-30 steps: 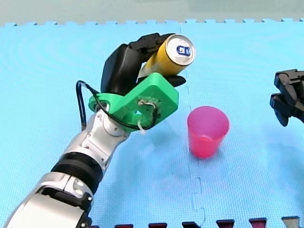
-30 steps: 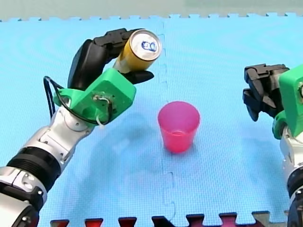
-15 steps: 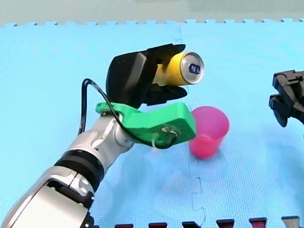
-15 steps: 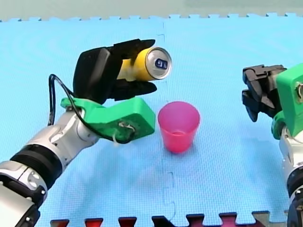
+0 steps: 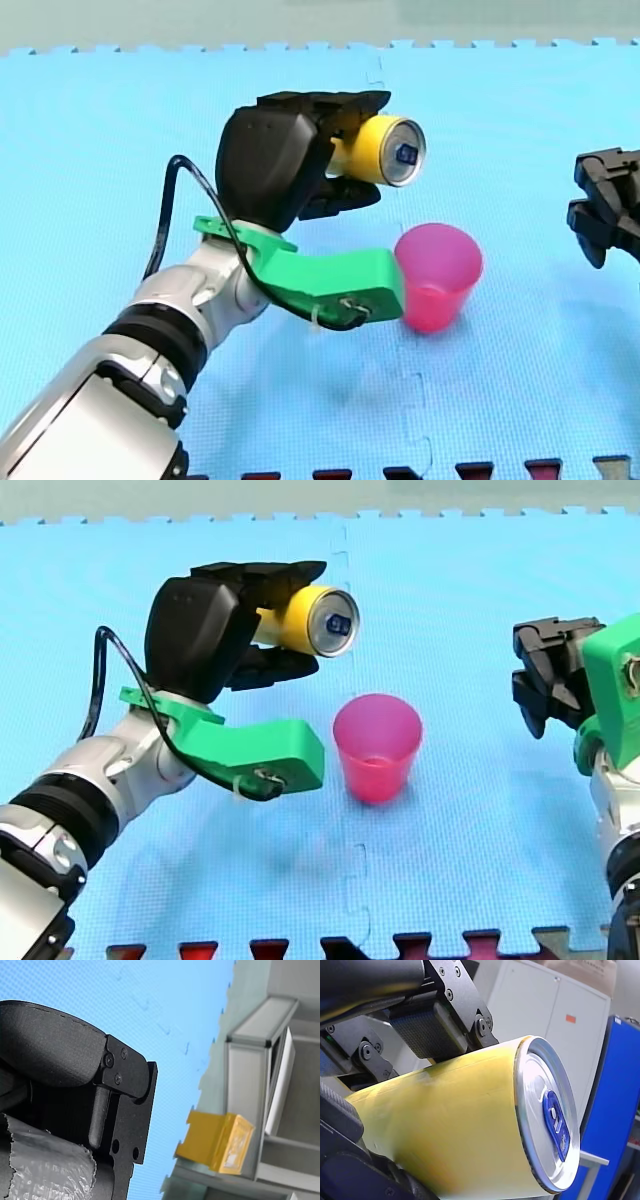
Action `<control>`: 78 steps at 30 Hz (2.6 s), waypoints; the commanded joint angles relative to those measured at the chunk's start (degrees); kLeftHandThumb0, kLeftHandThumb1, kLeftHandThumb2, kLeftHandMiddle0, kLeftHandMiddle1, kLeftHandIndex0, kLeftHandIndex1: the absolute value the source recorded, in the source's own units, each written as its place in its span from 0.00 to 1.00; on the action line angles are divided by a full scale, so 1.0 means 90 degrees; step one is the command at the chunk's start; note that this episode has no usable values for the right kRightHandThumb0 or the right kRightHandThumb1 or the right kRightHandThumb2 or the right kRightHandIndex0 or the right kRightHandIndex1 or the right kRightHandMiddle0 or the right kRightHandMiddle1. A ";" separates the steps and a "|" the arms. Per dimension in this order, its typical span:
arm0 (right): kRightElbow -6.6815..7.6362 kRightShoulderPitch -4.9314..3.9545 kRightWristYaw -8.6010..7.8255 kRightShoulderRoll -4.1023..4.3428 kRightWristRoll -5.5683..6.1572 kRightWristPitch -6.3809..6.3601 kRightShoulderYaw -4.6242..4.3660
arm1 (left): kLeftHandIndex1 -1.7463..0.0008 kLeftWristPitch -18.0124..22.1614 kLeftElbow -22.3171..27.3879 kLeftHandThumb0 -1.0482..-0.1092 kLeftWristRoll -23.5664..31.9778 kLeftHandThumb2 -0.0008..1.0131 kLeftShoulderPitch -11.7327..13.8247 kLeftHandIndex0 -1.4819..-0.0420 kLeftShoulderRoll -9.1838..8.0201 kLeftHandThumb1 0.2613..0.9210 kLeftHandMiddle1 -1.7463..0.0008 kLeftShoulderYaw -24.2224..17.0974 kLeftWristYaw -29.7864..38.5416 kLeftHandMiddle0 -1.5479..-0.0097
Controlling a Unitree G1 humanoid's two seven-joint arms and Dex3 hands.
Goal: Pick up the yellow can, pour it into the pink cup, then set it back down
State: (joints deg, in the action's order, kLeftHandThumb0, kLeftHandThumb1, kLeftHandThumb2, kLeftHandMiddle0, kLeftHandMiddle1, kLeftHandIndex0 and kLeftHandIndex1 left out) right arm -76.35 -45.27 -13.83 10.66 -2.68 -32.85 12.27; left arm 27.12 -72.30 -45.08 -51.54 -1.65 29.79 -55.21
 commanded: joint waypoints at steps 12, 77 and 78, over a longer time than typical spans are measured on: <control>0.0021 -0.0032 0.0069 0.0016 -0.0010 -0.0011 -0.0027 | 1.00 -0.0071 -0.0038 0.78 -0.0152 0.01 -0.0145 0.20 -0.0109 0.77 0.99 0.0281 -0.0426 0.11; 0.0009 0.0084 -0.0301 -0.0028 0.0153 -0.0215 0.0094 | 0.99 -0.0977 -0.0362 0.81 -0.1088 0.00 -0.0560 0.16 0.0095 0.77 0.61 0.1508 -0.1303 0.36; 0.0008 0.0085 -0.0302 -0.0027 0.0157 -0.0210 0.0097 | 0.99 -0.0992 -0.0366 0.81 -0.1096 0.00 -0.0561 0.16 0.0096 0.77 0.61 0.1515 -0.1333 0.36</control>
State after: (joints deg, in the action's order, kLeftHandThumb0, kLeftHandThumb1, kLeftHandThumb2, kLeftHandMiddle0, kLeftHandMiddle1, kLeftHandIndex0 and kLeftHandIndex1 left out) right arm -76.31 -44.71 -16.45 10.10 -1.51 -35.04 12.96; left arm 18.43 -75.56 -54.97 -56.05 -0.59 43.36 -66.50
